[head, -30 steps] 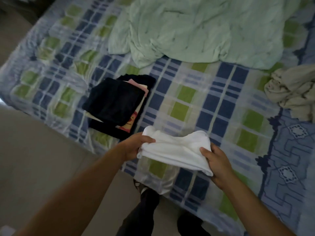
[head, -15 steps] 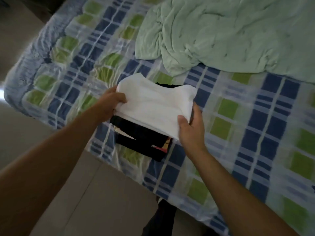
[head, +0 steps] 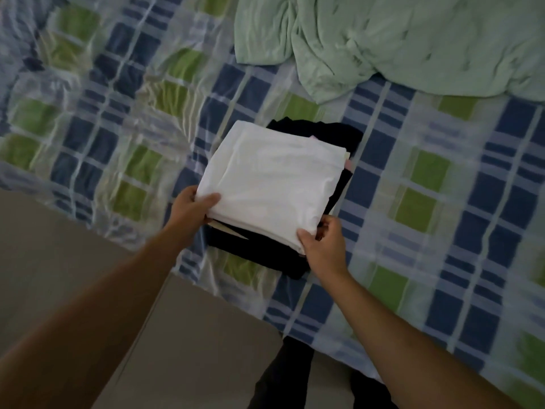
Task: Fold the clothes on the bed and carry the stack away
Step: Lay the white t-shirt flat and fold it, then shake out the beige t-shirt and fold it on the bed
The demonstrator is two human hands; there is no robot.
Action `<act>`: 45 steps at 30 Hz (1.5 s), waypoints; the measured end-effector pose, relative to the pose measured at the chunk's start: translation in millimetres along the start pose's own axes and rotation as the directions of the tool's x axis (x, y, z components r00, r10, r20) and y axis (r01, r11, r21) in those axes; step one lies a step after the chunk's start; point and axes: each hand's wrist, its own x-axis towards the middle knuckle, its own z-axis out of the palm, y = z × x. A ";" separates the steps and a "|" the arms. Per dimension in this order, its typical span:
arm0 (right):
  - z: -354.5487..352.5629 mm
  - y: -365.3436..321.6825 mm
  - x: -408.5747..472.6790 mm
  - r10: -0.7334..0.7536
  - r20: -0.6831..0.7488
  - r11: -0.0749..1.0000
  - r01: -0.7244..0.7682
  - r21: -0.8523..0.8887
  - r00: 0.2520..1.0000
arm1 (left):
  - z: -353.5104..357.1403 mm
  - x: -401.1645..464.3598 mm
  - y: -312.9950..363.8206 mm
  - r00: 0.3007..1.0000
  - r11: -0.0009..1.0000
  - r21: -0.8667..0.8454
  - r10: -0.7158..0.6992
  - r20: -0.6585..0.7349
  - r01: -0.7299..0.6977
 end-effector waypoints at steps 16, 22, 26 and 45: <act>-121.1 49.9 -17.0 0.072 -0.041 0.992 -0.067 0.110 0.997 | 133.3 -127.7 49.9 0.658 0.364 0.643 0.691 0.299 -0.674; -268.1 97.3 -18.2 0.173 -0.189 0.981 -0.152 0.120 0.967 | 282.9 -187.6 44.2 0.548 0.274 0.498 0.615 0.567 -0.823; -375.7 140.3 -12.4 0.208 -0.297 0.977 -0.187 0.098 0.932 | 384.7 -220.7 31.2 0.551 0.237 0.500 0.444 0.707 -0.833; -655.5 178.7 177.0 -0.047 -0.431 0.935 -0.111 -0.336 0.901 | 628.1 -221.0 8.1 0.786 -0.085 0.793 0.103 0.610 -0.604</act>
